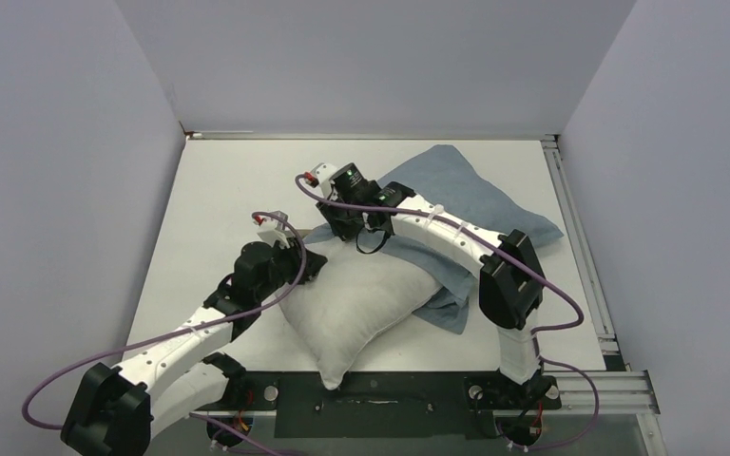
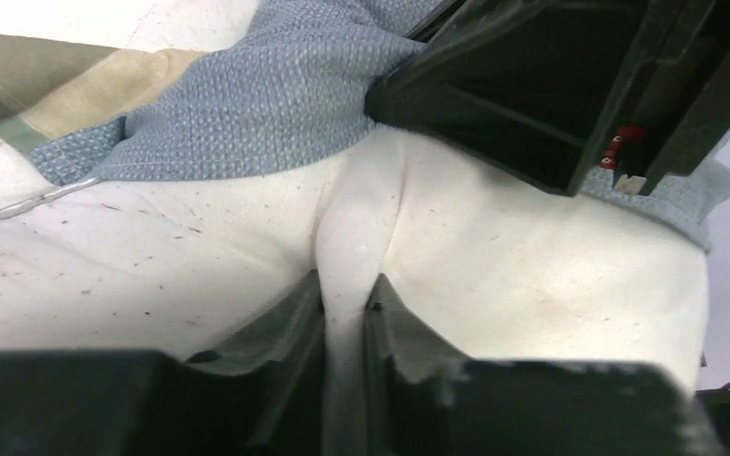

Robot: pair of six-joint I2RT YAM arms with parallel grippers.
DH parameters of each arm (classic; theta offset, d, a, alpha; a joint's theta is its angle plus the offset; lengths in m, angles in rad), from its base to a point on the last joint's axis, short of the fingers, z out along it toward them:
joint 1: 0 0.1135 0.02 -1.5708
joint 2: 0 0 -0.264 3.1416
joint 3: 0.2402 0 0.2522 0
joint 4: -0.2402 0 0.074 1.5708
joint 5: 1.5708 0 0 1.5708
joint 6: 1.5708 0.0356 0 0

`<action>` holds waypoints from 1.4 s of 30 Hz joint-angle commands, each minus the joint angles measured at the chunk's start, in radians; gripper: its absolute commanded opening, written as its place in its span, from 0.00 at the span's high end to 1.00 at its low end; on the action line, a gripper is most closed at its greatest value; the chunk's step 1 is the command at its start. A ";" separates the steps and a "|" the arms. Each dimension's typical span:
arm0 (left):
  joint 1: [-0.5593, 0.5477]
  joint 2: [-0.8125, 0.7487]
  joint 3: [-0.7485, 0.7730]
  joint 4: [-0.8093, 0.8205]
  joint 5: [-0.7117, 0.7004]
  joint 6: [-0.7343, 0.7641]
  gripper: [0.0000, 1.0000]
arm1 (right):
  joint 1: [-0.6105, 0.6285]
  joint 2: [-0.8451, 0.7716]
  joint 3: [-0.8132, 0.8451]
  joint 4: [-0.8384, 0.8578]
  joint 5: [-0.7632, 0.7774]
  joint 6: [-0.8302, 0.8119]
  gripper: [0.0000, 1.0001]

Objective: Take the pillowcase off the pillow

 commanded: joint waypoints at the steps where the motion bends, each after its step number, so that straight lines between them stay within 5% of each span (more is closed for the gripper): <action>1: -0.016 0.034 -0.055 -0.071 0.051 -0.016 0.94 | -0.037 -0.040 0.029 -0.042 0.096 -0.001 0.82; 5: -0.016 -0.022 -0.032 -0.156 0.047 -0.020 1.00 | -0.117 -0.094 0.025 -0.030 0.144 0.043 0.95; 13: -0.011 -0.254 0.087 -0.425 -0.033 -0.009 1.00 | -0.405 -0.290 -0.065 0.082 0.145 0.199 0.95; 21: 0.001 -0.391 0.176 -0.615 -0.116 0.006 1.00 | -0.770 -0.425 -0.195 0.191 -0.019 0.407 0.95; 29: 0.007 -0.349 0.243 -0.663 -0.175 0.069 1.00 | -0.738 -0.368 -0.243 0.233 -0.179 0.407 0.93; 31: 0.007 -0.322 0.270 -0.668 -0.196 0.089 1.00 | -0.705 -0.368 -0.242 0.233 -0.194 0.394 0.86; 37: 0.016 -0.203 0.404 -0.729 -0.336 0.164 1.00 | -0.655 -0.486 -0.287 0.224 -0.192 0.376 0.34; 42: 0.020 -0.115 0.535 -0.764 -0.366 0.258 0.58 | -0.623 -0.643 -0.425 0.188 -0.146 0.368 0.18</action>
